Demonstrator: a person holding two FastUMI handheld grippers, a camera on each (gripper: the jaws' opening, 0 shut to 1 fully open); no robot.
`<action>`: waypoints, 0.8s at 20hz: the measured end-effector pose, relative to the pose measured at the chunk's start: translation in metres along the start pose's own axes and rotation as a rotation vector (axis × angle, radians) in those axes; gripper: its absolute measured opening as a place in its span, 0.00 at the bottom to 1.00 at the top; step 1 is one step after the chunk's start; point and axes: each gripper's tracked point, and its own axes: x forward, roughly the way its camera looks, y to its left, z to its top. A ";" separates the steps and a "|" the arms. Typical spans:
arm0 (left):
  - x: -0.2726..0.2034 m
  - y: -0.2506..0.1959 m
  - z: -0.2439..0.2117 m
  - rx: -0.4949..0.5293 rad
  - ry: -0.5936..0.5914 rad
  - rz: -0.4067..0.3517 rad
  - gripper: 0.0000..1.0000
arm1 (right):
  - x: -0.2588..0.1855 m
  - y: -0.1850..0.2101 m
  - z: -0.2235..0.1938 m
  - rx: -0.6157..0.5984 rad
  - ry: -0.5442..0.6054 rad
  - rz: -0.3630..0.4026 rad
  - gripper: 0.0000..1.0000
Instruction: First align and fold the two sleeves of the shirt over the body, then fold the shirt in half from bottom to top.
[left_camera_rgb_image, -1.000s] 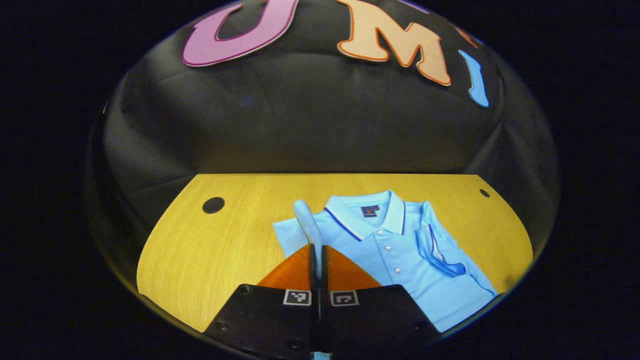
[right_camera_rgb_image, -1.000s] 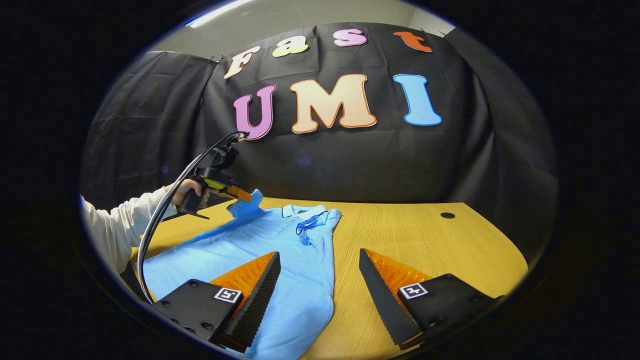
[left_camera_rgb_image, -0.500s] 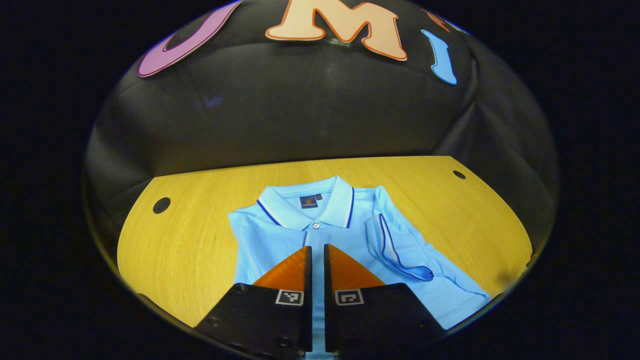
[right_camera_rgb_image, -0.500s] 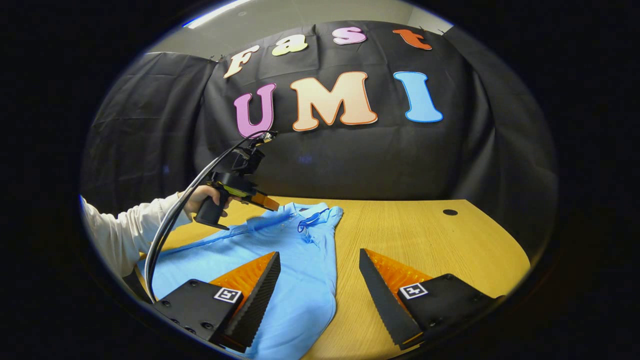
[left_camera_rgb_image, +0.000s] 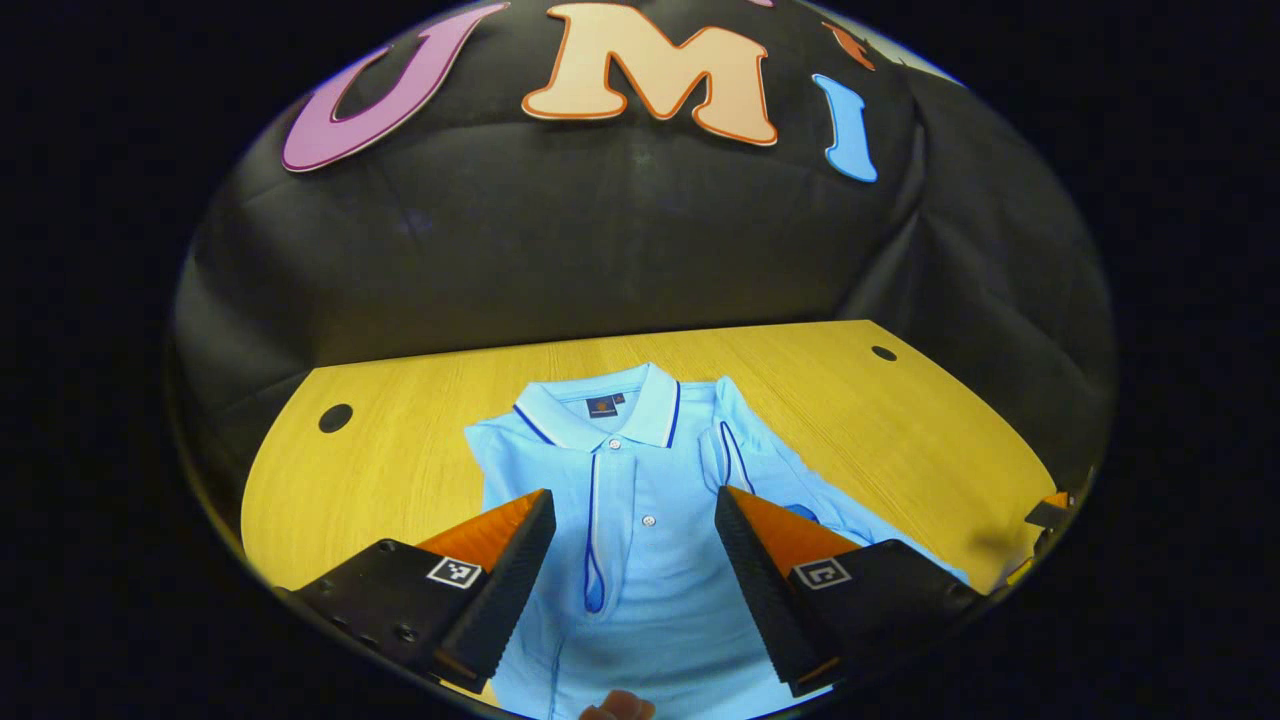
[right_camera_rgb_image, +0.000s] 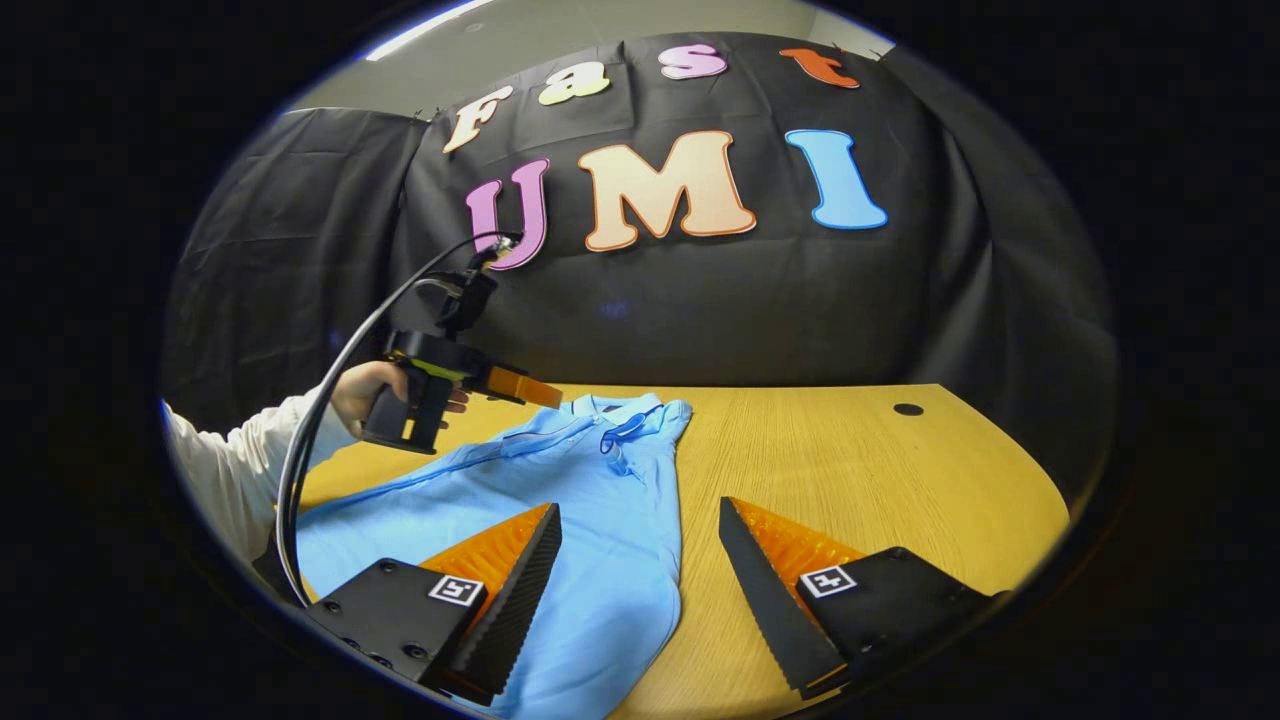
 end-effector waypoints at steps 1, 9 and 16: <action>-0.015 0.003 -0.006 0.005 -0.003 0.006 0.97 | -0.002 0.003 -0.001 -0.002 0.004 0.006 0.99; -0.158 0.003 -0.101 -0.029 0.014 0.025 0.96 | -0.042 0.039 -0.020 -0.022 0.066 0.078 0.99; -0.247 0.006 -0.194 -0.100 0.045 0.103 0.96 | -0.090 0.073 -0.079 -0.086 0.175 0.114 0.99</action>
